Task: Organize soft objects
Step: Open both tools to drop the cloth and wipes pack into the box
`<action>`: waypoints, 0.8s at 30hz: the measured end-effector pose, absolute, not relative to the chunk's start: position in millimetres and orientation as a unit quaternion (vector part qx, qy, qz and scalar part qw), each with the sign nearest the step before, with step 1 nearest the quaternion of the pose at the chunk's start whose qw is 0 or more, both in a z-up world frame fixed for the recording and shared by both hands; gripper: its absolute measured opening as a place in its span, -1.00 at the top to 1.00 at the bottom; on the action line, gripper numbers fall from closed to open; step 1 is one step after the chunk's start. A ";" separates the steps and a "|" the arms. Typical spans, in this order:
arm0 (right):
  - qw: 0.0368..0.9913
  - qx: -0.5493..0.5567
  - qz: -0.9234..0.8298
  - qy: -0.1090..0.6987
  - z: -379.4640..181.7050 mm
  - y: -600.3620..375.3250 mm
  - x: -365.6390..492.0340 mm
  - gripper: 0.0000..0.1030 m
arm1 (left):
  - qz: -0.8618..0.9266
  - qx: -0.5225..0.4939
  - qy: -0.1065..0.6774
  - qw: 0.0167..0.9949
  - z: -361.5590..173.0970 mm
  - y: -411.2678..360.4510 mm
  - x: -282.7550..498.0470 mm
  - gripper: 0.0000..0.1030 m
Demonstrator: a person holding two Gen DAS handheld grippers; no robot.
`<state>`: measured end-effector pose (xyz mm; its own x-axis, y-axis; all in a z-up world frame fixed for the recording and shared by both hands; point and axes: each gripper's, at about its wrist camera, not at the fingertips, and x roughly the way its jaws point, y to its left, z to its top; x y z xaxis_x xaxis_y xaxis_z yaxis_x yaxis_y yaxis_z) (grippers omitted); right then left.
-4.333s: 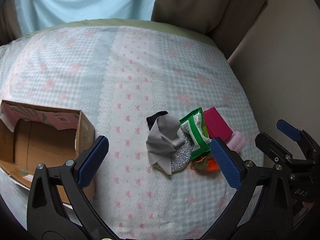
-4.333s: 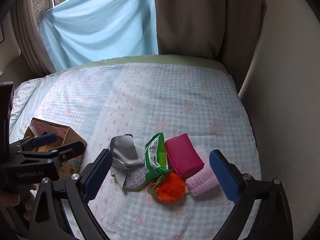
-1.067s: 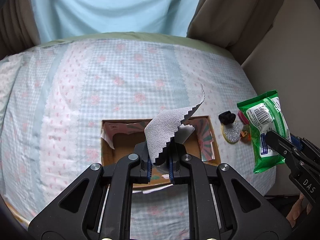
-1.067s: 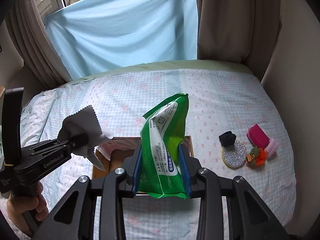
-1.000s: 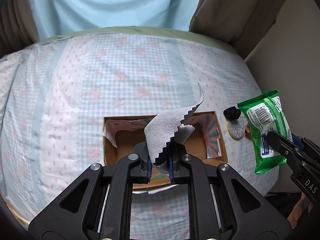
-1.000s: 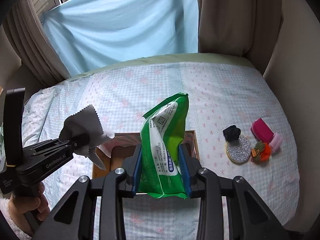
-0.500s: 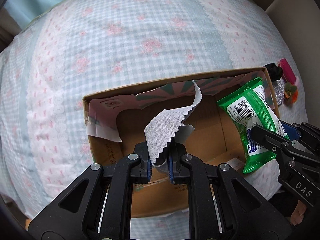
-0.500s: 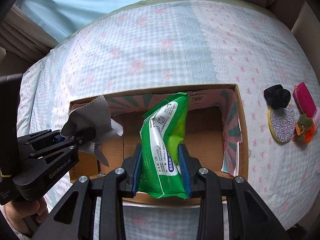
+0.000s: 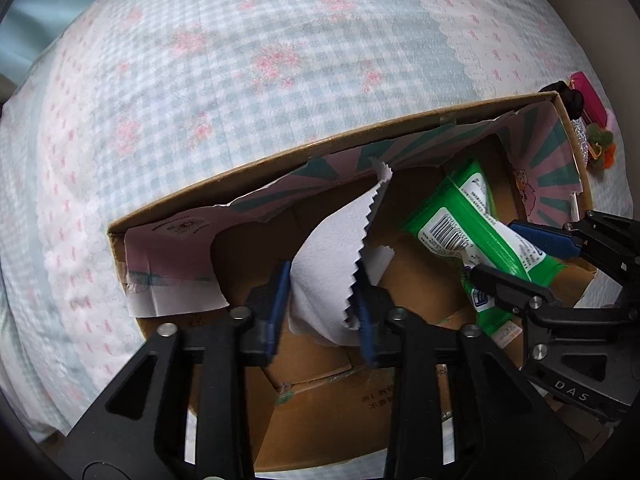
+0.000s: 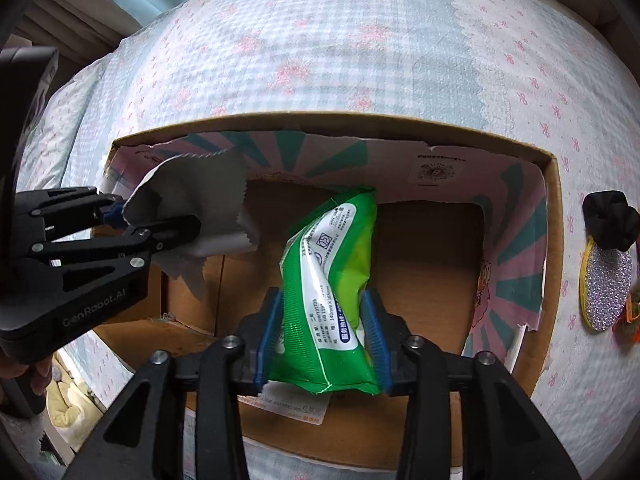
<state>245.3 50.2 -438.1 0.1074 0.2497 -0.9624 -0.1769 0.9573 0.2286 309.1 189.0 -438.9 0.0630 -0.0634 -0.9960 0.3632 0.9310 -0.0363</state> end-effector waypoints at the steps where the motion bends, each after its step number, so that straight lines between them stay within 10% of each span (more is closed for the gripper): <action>1: 0.741 0.022 0.146 0.655 -440.8 49.7 244.3 -0.65 | -0.145 0.112 0.666 0.723 -436.3 189.4 308.6 -0.96; 3: 0.742 0.010 0.159 0.651 -442.3 48.8 239.6 -1.00 | -0.152 0.090 0.661 0.730 -431.3 192.3 307.1 -0.99; 24: 0.803 -0.013 0.148 0.577 -345.7 47.3 186.6 -1.00 | -0.130 0.060 0.621 0.771 -344.9 215.9 259.4 -0.99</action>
